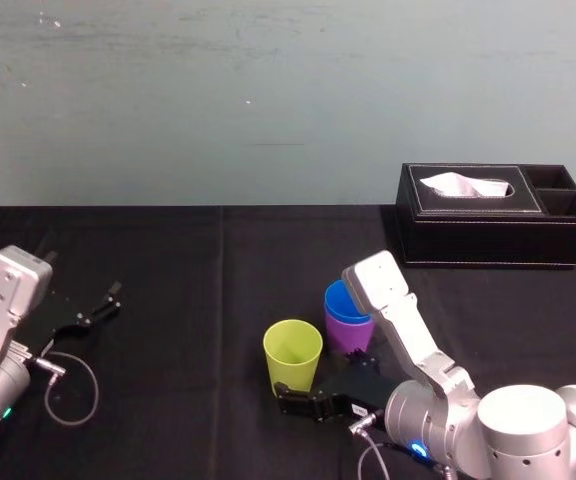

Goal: Stack the three plastic cups sequentially using one hand.

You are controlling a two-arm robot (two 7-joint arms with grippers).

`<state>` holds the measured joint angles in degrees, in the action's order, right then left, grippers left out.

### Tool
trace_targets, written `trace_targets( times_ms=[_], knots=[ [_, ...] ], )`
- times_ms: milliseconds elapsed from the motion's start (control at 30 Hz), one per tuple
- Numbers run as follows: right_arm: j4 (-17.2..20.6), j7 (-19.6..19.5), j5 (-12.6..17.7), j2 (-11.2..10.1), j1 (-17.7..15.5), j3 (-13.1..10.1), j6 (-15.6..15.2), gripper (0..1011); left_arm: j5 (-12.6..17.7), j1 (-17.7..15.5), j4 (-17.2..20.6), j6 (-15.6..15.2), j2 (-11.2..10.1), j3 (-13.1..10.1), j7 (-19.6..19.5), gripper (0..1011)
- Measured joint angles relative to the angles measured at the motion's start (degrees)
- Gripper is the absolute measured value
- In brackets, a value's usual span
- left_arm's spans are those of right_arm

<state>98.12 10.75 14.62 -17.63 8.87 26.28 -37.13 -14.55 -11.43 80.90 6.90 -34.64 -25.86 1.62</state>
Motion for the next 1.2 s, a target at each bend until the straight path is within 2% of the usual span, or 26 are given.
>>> trace_targets(
  times_ms=[800, 1200],
  knots=[
    [-4.26, 2.41, -3.13, 3.27, 2.06, -0.07, 0.68, 1003, 0.0, 0.0, 0.0, 0.0, 0.0, 0.0, 0.0, 1000],
    [-6.18, 2.91, -5.31, 4.48, 2.49, -0.02, 2.24, 1003, 0.0, 0.0, 0.0, 0.0, 0.0, 0.0, 0.0, 1000]
  ],
)
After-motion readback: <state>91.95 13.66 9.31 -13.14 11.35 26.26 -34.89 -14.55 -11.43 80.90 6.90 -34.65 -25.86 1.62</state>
